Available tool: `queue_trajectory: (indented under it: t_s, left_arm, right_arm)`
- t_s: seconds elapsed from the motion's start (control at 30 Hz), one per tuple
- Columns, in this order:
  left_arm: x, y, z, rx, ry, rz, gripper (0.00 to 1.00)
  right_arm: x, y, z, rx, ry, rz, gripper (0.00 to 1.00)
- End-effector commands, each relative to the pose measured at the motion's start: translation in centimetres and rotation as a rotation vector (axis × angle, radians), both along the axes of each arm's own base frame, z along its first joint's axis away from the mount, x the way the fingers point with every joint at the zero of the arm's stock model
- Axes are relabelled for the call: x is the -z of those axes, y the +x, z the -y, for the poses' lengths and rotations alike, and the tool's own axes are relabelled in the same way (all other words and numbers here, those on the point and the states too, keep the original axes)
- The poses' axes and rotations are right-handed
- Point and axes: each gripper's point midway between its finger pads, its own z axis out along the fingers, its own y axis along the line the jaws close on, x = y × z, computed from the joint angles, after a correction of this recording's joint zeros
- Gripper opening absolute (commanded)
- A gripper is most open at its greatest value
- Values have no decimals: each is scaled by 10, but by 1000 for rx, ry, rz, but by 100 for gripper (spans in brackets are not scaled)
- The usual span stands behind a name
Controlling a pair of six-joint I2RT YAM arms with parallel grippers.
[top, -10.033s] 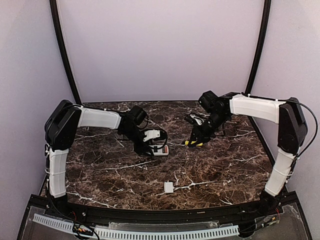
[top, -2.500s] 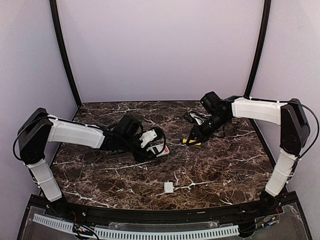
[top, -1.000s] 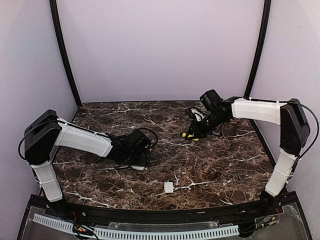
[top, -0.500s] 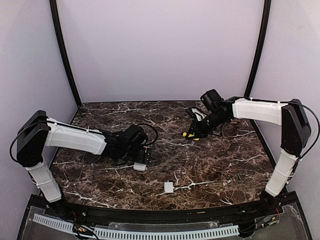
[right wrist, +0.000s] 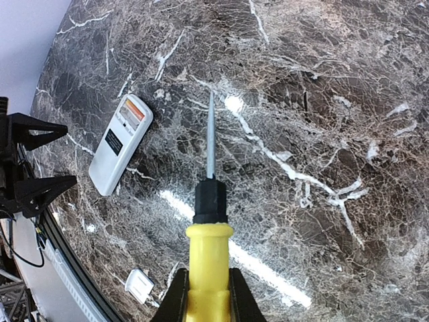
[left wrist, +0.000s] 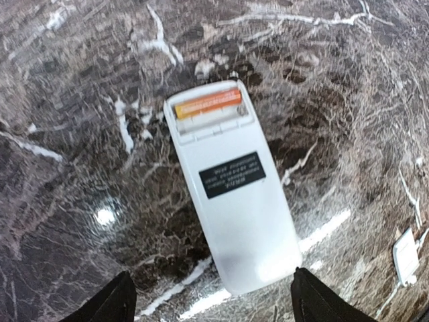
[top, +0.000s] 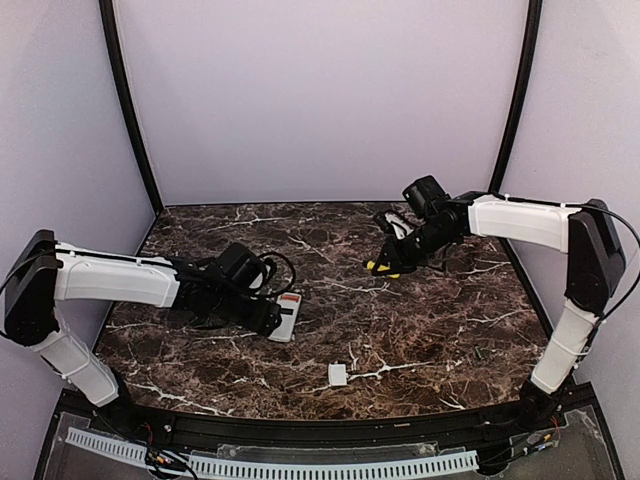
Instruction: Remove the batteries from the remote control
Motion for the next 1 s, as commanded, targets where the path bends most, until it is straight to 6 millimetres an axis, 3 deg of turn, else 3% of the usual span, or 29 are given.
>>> queue_trajectory:
  t_s: [0.0,0.13,0.37,0.67,0.97]
  left_arm:
    - [11,-29,2,78,-155,-190,78]
    - [7,-28,12,88,-333,-262,76]
    - [14,-36,28,109,-417,-374,68]
    - [30,-33,30,50,-408,-425,66]
    - [27,-33,45,74,-474,-454,64]
  right_arm:
    - [-9,-1,1,-2,4,37,0]
    - [-9,-3,1,-4,5,38,0]
    - [-7,-7,8,7,-8,45,0]
    - [-9,-9,10,5,-8,57,0]
    - [-7,-12,13,6,-10,61,0]
